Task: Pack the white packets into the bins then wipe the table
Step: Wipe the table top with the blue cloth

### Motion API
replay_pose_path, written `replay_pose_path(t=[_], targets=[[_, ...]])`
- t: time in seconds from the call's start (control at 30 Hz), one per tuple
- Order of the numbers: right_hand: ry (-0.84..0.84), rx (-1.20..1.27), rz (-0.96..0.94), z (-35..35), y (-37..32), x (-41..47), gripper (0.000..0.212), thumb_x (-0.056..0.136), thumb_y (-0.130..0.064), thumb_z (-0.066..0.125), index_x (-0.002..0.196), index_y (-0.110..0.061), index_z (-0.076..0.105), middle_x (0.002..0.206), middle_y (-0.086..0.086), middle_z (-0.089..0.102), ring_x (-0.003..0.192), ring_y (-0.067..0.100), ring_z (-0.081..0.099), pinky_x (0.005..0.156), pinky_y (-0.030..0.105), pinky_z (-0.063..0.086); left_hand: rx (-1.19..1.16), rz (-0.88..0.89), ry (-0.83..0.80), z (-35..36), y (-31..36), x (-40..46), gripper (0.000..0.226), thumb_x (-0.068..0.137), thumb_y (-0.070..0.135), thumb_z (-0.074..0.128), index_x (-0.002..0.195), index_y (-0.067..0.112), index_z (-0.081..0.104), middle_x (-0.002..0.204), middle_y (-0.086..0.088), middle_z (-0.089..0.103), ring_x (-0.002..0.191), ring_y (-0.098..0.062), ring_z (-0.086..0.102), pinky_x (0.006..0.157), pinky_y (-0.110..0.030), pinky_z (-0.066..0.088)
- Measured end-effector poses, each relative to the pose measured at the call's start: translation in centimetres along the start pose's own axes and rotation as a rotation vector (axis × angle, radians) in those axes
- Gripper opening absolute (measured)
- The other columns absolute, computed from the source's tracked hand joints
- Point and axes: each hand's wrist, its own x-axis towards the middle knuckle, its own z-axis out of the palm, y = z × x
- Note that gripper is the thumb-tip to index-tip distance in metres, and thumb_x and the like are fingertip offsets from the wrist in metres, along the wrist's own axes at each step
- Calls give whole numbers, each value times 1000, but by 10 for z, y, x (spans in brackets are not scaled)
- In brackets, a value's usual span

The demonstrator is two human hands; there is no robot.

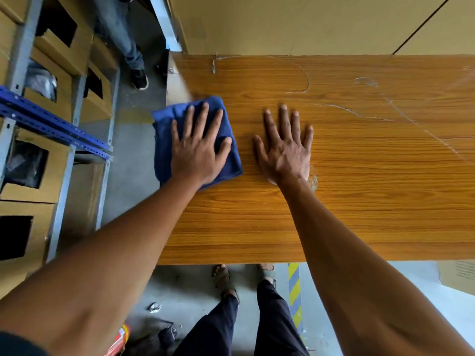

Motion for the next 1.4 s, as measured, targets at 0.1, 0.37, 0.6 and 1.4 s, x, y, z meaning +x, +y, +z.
replay_pose_path(t=[0.1,0.37,0.6,1.4], targets=[[10,-2,13,-1,-1,1,70,105,-69,13,168,-39,3,177,-1,-3,163,26,-3,128,61,5,8,9,-4,-2,3,-9,70,104,67,30,167,36,24,177,0,17,163,-31,13,126,-68,12],[28,-2,19,5,0,0,69,105,-68,16,168,-40,8,177,-2,1,163,25,-1,128,60,5,-32,-120,-46,-2,9,86,75,101,73,16,168,41,11,178,4,5,164,-28,0,127,-66,0],[14,5,17,5,4,-2,64,108,-61,16,168,-40,5,177,-2,0,163,25,-1,128,61,6,18,43,22,5,30,-21,70,104,66,30,167,36,26,177,-1,18,163,-30,15,126,-64,13],[-54,23,-15,-5,-1,-24,72,106,-68,10,168,-34,2,177,0,-6,163,25,-6,129,59,4,41,88,-71,-6,15,-140,72,105,66,32,169,35,18,178,1,4,164,-30,3,127,-63,12]])
